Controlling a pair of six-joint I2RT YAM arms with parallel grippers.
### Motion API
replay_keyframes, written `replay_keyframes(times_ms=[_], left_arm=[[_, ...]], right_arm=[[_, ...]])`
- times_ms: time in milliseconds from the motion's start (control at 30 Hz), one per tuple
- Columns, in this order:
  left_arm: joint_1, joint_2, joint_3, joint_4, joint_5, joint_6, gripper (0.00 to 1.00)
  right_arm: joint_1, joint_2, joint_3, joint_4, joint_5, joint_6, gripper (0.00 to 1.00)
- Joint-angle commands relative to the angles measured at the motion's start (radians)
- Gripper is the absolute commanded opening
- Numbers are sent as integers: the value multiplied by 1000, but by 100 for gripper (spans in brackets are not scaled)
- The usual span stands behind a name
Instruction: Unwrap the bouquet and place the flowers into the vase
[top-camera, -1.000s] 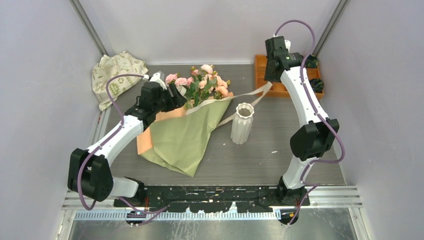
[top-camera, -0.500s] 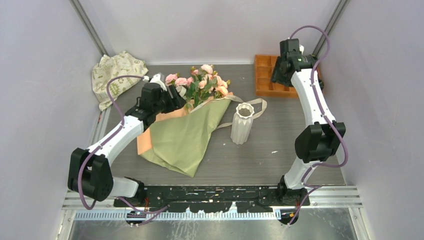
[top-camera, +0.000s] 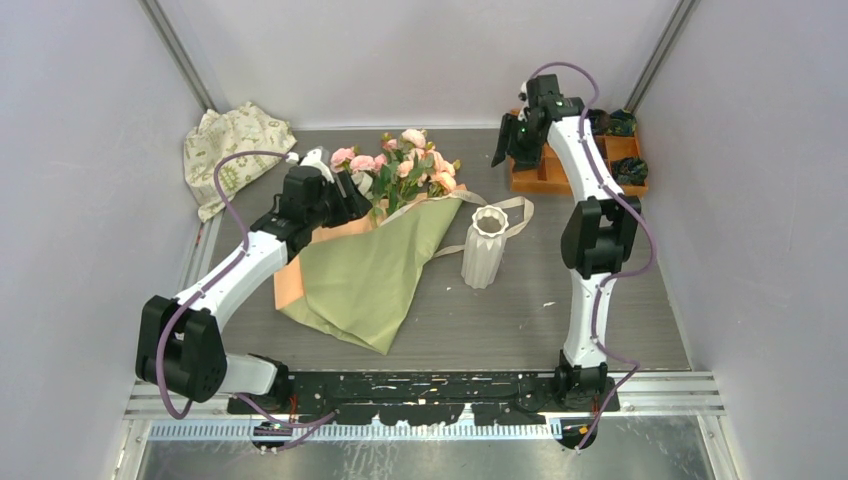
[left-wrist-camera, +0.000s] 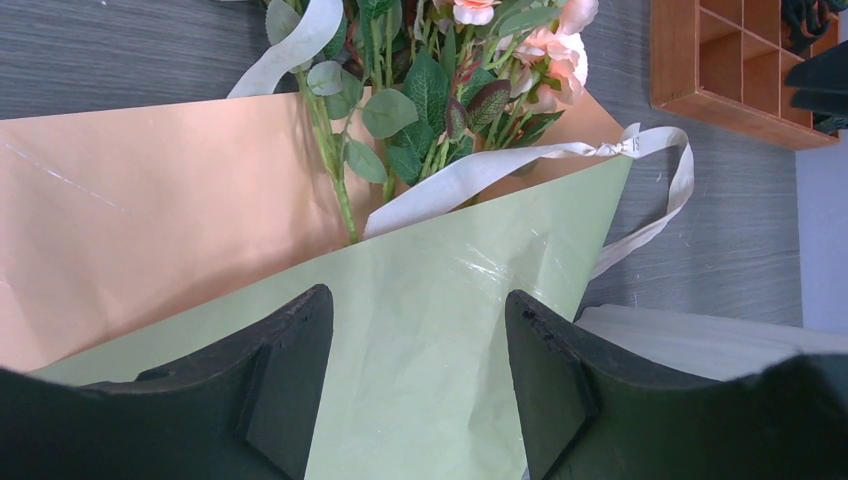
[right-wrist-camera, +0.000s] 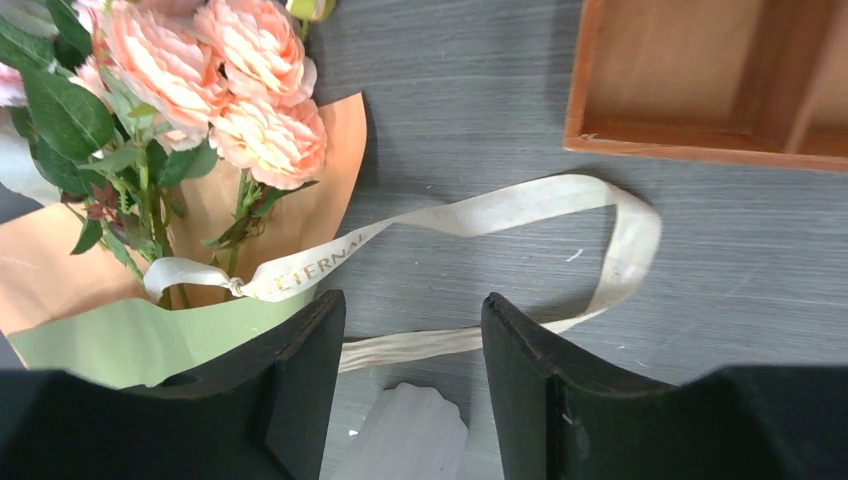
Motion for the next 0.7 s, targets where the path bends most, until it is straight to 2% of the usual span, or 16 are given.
replay_keyframes(times_ms=[0,300,667], left_arm=[[-2,-5,22,18,6,29,64],[-1,12,13,28,14,39,64],[-2,13,1,23,9,61,64]], right_arm=[[26,11,29,0,-116,-13,59],[106,111,78,32,-149,6,63],[133,203,98,45,-167,22,70]])
